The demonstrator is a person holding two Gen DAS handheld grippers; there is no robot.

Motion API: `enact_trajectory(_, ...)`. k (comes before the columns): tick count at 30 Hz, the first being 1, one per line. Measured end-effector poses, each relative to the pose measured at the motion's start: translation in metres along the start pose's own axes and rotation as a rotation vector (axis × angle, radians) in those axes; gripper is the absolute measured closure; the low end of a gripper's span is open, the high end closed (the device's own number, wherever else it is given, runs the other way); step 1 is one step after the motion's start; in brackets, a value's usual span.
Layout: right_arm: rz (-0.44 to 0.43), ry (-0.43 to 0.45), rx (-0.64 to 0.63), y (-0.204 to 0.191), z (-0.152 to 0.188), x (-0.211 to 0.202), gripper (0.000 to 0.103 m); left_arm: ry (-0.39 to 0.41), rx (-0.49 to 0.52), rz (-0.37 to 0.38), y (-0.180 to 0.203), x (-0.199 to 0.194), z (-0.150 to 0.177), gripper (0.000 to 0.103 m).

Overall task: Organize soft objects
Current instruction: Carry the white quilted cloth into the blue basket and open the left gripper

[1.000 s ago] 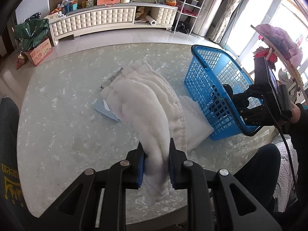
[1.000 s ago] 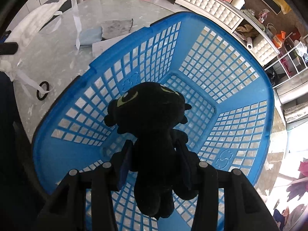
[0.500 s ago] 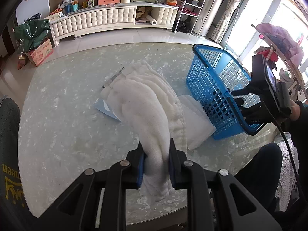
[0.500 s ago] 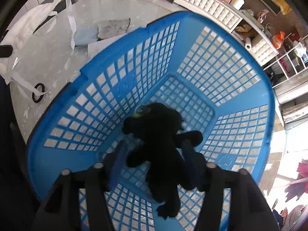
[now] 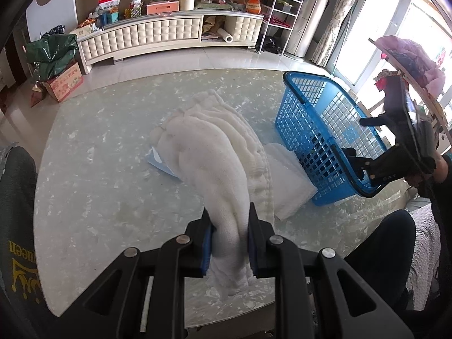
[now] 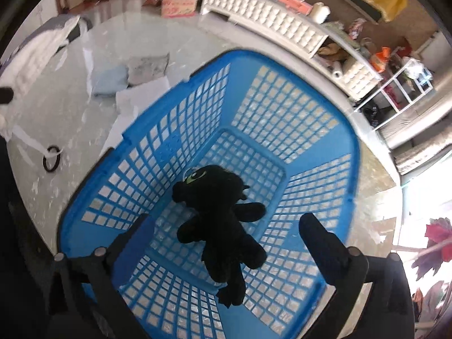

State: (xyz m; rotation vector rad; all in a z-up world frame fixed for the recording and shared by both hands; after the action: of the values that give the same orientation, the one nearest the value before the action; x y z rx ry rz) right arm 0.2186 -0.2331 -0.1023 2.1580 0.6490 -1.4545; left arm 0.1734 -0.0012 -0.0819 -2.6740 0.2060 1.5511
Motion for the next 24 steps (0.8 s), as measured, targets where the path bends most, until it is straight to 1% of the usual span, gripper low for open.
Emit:
enact_trajectory(4, 0.058, 0.072, 0.017, -0.007, 0.005, -0.023, 0.000, 0.015, 0.000, -0.016, 0.000, -0.007, 0.000, 0.084)
enact_trajectory(8, 0.090, 0.135, 0.066, -0.011, 0.012, -0.042, 0.000, 0.030, 0.005, -0.030, 0.004, -0.015, -0.001, 0.084)
enact_trajectory(10, 0.087, 0.173, 0.111, -0.010, 0.017, -0.050, 0.000, 0.040, 0.011, -0.033, 0.008, -0.020, -0.002, 0.084)
enact_trajectory(15, 0.040, 0.248, 0.292, 0.008, 0.028, -0.066, 0.000, 0.060, 0.035, -0.043, 0.020, -0.028, -0.010, 0.084)
enact_trajectory(17, 0.024, 0.269, 0.329, 0.009, 0.033, -0.071, 0.000, 0.069, 0.050, -0.047, 0.026, -0.032, -0.015, 0.084)
enact_trajectory(20, 0.027, 0.299, 0.383, 0.011, 0.039, -0.079, 0.000, 0.078, 0.072, -0.043, 0.038, -0.035, -0.023, 0.084)
enact_trajectory(24, 0.028, 0.336, 0.405, 0.009, 0.046, -0.092, 0.000, 0.092, 0.110, -0.047, 0.055, -0.040, -0.037, 0.084)
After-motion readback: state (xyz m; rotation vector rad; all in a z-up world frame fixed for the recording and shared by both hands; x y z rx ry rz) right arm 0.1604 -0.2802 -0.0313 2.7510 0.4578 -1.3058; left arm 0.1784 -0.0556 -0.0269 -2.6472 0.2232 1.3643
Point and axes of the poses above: each gripper's, at about its wrist camera, not at the fingertips, and x roughly the way its jaws point, y to its right, z to its underside, the point moved 2 cm from there along x, roughly the way its jaws point, and after that the axes turned 9 degrees about -z, right-handed, at the moved point
